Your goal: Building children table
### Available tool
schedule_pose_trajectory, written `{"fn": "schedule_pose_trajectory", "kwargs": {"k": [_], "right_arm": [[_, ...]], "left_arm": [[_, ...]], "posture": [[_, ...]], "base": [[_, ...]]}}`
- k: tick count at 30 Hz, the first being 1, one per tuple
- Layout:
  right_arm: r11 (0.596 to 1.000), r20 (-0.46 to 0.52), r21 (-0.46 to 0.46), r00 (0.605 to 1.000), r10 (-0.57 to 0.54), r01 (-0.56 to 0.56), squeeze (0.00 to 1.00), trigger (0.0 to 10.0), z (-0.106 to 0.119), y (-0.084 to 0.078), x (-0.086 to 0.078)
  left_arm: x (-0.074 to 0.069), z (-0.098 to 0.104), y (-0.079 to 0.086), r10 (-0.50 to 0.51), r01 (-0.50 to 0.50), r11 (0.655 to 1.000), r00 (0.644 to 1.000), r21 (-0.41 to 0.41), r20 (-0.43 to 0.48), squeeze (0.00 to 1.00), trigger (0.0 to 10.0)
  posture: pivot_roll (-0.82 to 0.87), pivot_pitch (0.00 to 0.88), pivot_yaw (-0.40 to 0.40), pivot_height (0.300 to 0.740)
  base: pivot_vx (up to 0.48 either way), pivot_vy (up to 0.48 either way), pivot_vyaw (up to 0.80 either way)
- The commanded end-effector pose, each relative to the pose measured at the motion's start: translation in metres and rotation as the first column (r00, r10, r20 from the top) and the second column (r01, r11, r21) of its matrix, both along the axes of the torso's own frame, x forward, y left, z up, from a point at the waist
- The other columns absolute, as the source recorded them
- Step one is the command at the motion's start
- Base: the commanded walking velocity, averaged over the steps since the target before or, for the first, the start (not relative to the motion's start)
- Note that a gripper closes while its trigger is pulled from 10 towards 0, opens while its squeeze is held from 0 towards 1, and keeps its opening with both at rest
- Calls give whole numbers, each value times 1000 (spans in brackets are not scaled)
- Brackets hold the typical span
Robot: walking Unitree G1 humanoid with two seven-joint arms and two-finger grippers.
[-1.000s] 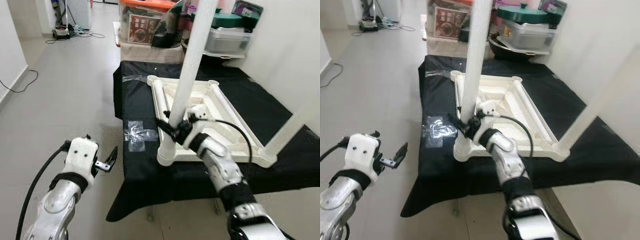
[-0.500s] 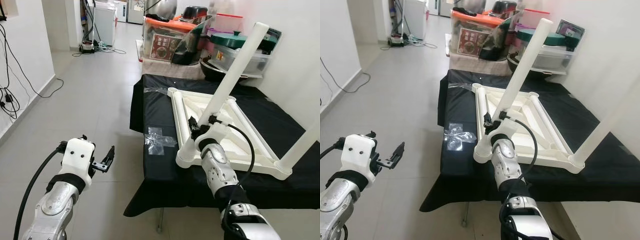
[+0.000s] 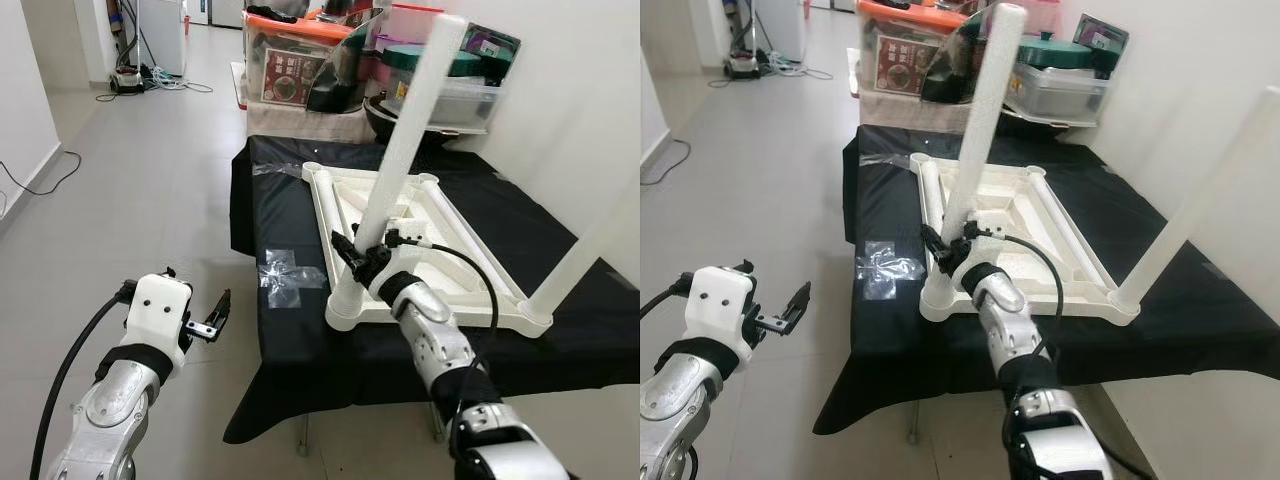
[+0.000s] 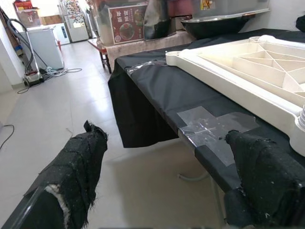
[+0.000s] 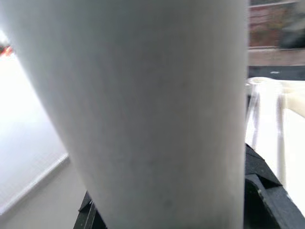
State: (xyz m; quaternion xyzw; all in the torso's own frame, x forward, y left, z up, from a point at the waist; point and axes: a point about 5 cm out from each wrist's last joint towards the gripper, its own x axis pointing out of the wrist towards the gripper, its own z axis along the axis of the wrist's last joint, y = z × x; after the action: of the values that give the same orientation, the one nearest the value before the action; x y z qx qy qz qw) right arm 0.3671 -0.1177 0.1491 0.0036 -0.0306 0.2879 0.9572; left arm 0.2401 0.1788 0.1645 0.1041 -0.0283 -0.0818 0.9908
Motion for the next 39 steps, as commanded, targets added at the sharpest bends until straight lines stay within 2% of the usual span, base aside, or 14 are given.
{"fn": "schedule_pose_trajectory", "kwargs": {"k": [1, 8, 16, 20, 22, 23, 25, 31, 33, 34, 35, 36, 37, 39], "right_arm": [[998, -49, -61, 999, 8, -11, 0, 10000, -16, -5, -3], [999, -24, -40, 999, 27, -28, 0, 10000, -8, -7, 0], [988, -43, 108, 992, 119, -114, 0, 10000, -5, -6, -3], [992, -36, 109, 998, -54, 58, 0, 10000, -8, -11, 0], [992, -36, 109, 998, -54, 58, 0, 10000, -8, -11, 0], [967, -40, 92, 972, -233, 236, 0, 10000, -12, -13, 0], [940, -56, 117, 947, -317, 322, 0, 10000, -16, -2, -7], [888, -131, 122, 894, -428, 443, 0, 10000, -21, -1, -8], [829, -151, 100, 832, -534, 551, 0, 10000, -21, -10, -5], [829, -151, 100, 832, -534, 551, 0, 10000, -21, -10, -5], [779, -170, 77, 778, -605, 622, 0, 10000, -21, -18, -3], [779, -170, 77, 778, -605, 622, 0, 10000, -21, -18, -3], [734, -197, 60, 729, -656, 676, 0, 10000, -21, -22, 0], [737, -203, 58, 731, -651, 673, 0, 10000, -20, -20, 0]], "left_arm": [[1, -3, -3, -11, 11, 1000, 1000, -6, -8, 0, 10000], [1, -4, -4, -8, 8, 1000, 1000, -8, -7, 0, 10000], [0, -4, -3, -9, 9, 1000, 1000, -12, -10, 0, 10000], [-1, -3, -2, -7, 7, 1000, 1000, -12, -8, 0, 10000], [-1, -3, -2, -7, 7, 1000, 1000, -12, -8, 0, 10000], [-2, -2, -2, -2, 2, 1000, 1000, -13, -4, 0, 10000], [-2, -1, -1, 0, 0, 1000, 1000, -12, -2, 0, 10000], [-1, 0, -2, -3, 4, 1000, 1000, -10, 2, 0, 10000], [0, 1, -1, -4, 4, 1000, 1000, -9, 5, 0, 10000], [0, 1, -1, -4, 4, 1000, 1000, -9, 5, 0, 10000], [1, 1, -1, -3, 3, 1000, 1000, -10, 7, 0, 10000], [1, 1, -1, -3, 3, 1000, 1000, -10, 7, 0, 10000], [1, 1, -1, -1, 1, 1000, 1000, -12, 9, 0, 10000], [1, 1, -1, -1, 1, 1000, 1000, -14, 9, 0, 10000]], "posture": [[149, 0, -156, 740], [156, 0, -162, 740], [154, 0, -156, 740], [159, 0, -158, 740], [159, 0, -158, 740], [154, 0, -151, 740], [156, 0, -149, 740], [154, 0, -142, 740], [154, 0, -142, 740], [154, 0, -142, 740], [150, 0, -144, 740], [150, 0, -144, 740], [149, 0, -142, 740], [149, 0, -142, 740]], "base": [[0, 0, 0], [0, 0, 0], [0, 0, 0], [0, 0, 0], [0, 0, 0], [0, 0, 0], [0, 0, 0], [0, 0, 0], [0, 0, 0], [0, 0, 0], [0, 0, 0], [0, 0, 0], [0, 0, 0], [0, 0, 0]]}}
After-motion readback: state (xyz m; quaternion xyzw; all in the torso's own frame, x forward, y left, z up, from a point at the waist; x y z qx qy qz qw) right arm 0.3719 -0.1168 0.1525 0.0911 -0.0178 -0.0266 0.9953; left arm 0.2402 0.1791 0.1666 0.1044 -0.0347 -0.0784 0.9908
